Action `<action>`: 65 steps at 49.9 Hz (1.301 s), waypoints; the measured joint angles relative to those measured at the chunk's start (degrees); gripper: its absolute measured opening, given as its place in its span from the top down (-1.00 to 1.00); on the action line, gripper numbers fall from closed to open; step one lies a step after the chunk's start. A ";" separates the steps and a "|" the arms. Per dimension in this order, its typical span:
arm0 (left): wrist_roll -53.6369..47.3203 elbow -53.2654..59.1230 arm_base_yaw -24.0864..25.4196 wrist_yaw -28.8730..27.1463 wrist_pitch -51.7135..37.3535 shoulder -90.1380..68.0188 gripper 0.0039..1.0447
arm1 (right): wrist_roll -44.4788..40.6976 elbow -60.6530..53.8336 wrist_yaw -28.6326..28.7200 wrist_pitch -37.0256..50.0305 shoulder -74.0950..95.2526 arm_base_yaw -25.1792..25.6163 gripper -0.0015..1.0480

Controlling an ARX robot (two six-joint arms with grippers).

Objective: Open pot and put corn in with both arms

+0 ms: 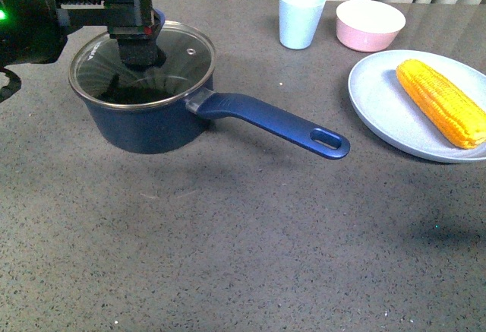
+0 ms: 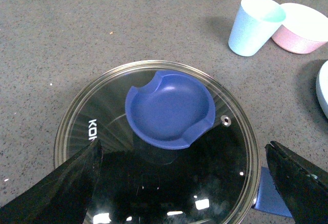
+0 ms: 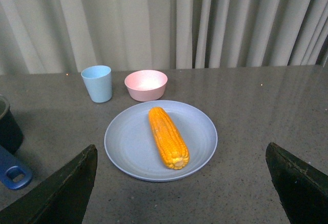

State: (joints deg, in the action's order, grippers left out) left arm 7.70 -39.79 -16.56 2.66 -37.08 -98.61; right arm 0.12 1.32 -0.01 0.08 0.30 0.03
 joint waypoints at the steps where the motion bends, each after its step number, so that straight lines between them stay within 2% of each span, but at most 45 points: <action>1: -0.07 -0.35 -0.20 -0.15 -0.02 -0.33 -0.84 | 0.00 0.00 0.00 0.00 0.00 0.00 -0.83; 65: -1.03 -13.44 -3.23 -8.57 3.80 -12.57 -0.84 | 0.00 0.00 0.00 0.00 0.00 0.00 -0.83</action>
State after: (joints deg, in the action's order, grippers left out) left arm 6.68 -53.23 -19.79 -5.91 -33.28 -111.18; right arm 0.12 1.32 -0.01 0.08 0.30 0.03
